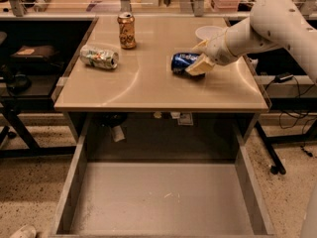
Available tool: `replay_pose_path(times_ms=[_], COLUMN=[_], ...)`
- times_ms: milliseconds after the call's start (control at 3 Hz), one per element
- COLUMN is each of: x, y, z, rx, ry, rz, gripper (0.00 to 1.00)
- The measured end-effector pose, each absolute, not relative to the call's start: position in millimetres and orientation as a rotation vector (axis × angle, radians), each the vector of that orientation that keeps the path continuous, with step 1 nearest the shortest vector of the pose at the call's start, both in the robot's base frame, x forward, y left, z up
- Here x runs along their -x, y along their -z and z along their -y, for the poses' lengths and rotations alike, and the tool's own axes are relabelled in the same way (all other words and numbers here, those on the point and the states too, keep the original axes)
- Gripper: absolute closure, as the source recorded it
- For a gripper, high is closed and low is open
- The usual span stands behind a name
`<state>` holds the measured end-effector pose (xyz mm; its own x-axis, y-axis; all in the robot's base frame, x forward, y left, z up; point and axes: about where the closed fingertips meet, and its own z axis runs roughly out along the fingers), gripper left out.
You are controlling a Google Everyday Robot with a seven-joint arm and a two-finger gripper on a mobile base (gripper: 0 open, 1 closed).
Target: Pick pepsi can from top drawer and place on counter
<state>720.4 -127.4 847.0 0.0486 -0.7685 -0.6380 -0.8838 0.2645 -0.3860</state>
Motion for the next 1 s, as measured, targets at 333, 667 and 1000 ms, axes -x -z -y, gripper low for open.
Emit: replay_pose_path(times_ms=[333,667,1000], x=[-720.3,-720.3,-720.3], y=[-846.7,-846.7,-846.7], z=[127.2,127.2,127.2], rx=[1.522,1.522,1.522], ry=[-0.181,-0.182,-0.182], rz=[-1.734,-1.734,-1.734], gripper=[0.80,0.57,0.34])
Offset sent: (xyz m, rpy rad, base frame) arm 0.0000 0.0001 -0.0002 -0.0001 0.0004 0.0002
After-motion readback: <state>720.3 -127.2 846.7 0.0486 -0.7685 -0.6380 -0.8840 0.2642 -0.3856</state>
